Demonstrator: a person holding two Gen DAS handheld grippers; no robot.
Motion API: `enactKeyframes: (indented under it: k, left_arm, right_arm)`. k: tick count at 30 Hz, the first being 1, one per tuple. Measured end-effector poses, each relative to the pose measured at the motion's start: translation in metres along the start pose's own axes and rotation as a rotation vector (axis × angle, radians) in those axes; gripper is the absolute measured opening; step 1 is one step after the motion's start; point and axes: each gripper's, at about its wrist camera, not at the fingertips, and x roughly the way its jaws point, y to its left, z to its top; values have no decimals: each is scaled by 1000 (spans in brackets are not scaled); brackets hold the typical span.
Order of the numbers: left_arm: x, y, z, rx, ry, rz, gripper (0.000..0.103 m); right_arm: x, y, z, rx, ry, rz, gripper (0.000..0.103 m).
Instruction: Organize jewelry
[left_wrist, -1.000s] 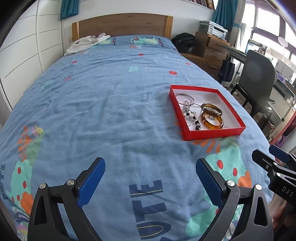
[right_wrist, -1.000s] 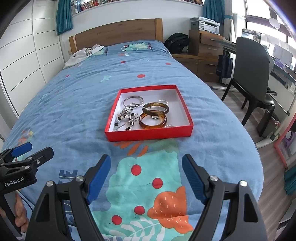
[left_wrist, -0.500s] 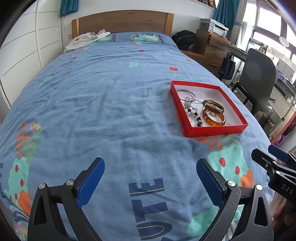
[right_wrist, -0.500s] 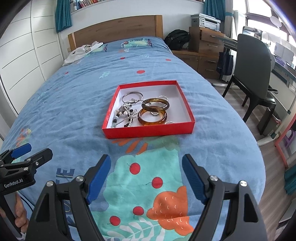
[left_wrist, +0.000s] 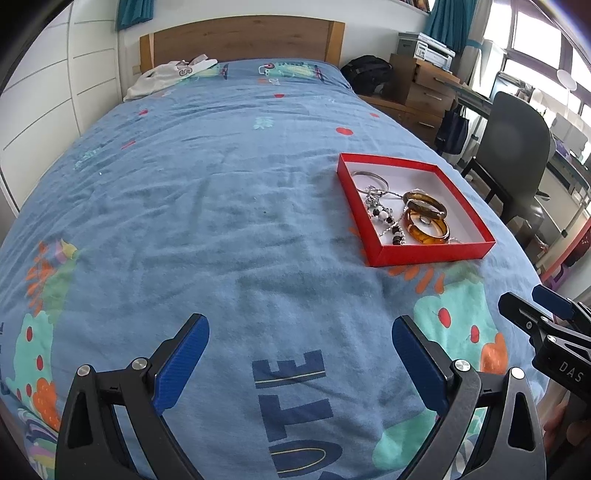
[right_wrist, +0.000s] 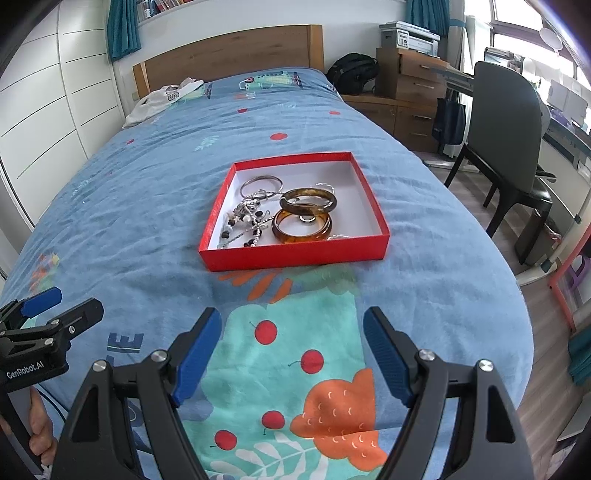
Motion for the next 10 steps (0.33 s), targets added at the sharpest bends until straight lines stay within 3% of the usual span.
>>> enactKeyframes:
  k: [10]
  left_arm:
    - [1,0,0,-6,7,-4,98]
  right_arm:
    - [0,0,0,0,-1,0,79]
